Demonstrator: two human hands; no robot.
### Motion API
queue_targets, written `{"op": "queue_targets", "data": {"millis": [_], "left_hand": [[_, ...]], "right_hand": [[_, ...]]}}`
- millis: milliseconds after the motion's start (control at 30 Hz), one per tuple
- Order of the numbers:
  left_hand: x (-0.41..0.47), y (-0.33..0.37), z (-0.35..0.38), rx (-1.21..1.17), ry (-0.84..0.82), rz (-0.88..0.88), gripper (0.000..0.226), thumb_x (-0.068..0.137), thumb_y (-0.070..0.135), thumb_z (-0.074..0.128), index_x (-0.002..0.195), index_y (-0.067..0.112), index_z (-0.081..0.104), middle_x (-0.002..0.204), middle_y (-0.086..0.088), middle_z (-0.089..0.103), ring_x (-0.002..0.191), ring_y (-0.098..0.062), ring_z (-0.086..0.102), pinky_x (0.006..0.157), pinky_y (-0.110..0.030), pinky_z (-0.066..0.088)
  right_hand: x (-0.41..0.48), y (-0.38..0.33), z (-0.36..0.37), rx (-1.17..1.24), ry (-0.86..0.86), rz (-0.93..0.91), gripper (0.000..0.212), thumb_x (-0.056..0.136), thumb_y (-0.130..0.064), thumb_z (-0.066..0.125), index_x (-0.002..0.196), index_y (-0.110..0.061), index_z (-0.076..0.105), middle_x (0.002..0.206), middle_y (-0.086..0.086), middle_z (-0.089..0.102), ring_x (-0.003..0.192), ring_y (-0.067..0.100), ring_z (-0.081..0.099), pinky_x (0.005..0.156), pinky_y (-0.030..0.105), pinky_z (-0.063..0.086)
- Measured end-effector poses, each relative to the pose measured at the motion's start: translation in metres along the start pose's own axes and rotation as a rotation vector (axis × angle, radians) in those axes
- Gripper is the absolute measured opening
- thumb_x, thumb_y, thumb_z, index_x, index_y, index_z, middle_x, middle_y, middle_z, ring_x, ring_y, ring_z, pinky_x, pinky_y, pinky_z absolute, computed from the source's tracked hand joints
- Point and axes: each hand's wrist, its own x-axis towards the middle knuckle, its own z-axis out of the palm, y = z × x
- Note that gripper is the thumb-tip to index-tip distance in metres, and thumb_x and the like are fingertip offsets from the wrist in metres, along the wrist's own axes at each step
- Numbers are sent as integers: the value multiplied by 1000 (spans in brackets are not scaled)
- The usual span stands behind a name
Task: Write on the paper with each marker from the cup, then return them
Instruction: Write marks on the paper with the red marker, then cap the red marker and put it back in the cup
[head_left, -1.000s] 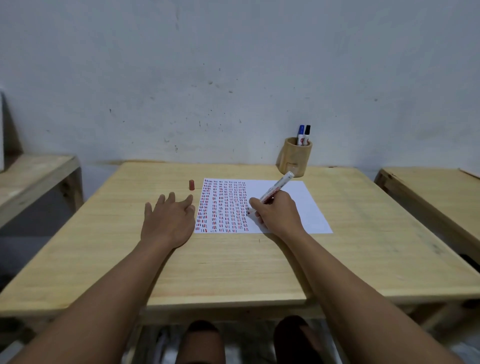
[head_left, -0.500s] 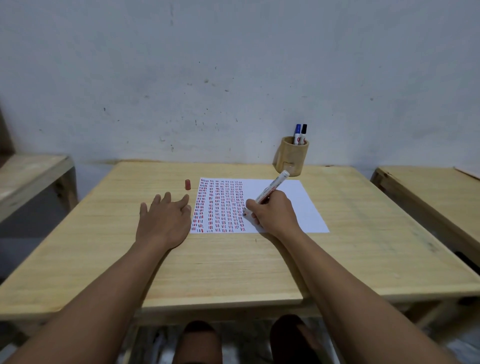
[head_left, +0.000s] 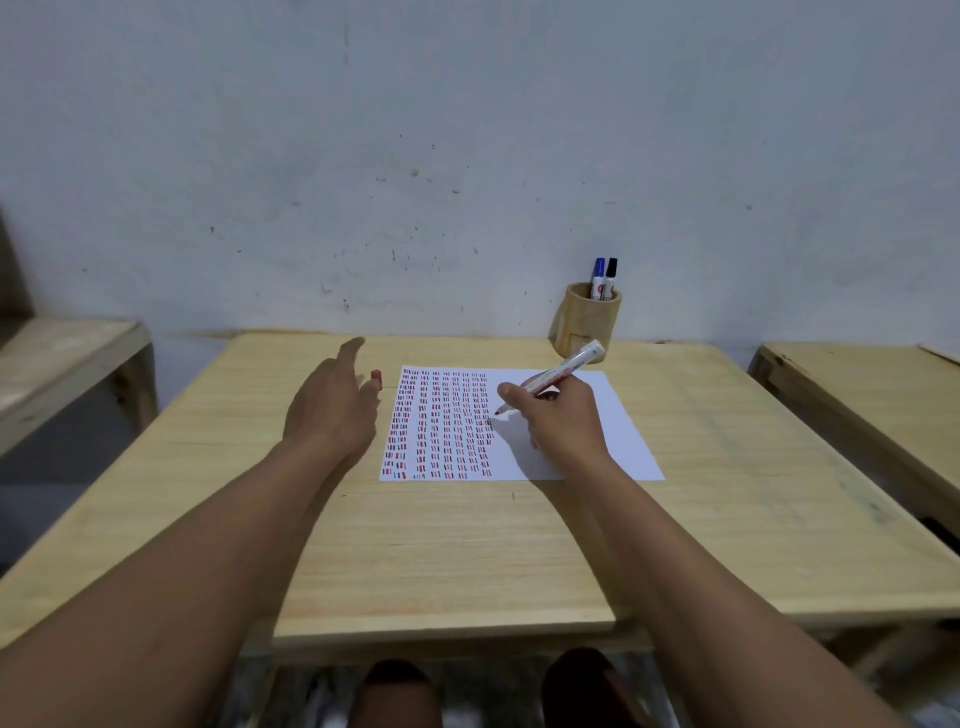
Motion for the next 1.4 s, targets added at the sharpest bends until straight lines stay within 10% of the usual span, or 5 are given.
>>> {"op": "queue_targets", "data": {"millis": [400, 600, 833, 1400], "left_hand": [[15, -2, 2, 61, -5, 67, 18, 95, 11, 59, 104, 19, 72, 96, 0, 77, 90, -23, 69, 71, -31, 50], [-4, 26, -8, -365, 50, -3, 5, 92, 17, 69, 88, 16, 69, 82, 8, 70, 68, -4, 60, 51, -12, 39], [-15, 51, -14, -719, -37, -22, 10, 90, 18, 71, 88, 25, 77, 92, 2, 79, 90, -17, 70, 87, -34, 53], [-37, 87, -11, -782, -158, -16, 11, 94, 18, 67, 90, 22, 77, 97, -5, 77, 83, -16, 67, 76, -29, 52]], "right_hand": [[-4, -20, 14, 371, -167, 215, 15, 95, -13, 64, 92, 1, 70, 71, 9, 62, 54, 13, 53, 47, 21, 48], [-9, -29, 14, 499, -160, 289, 14, 93, -14, 66, 87, -2, 71, 70, 9, 63, 58, 16, 58, 52, 23, 53], [-17, -42, 7, 640, -104, 293, 15, 93, -16, 69, 90, -2, 72, 66, 3, 70, 48, 6, 59, 49, 19, 54], [-22, -39, -8, 630, -108, 296, 13, 90, -22, 76, 85, -11, 73, 72, -1, 70, 57, 5, 60, 53, 19, 54]]}}
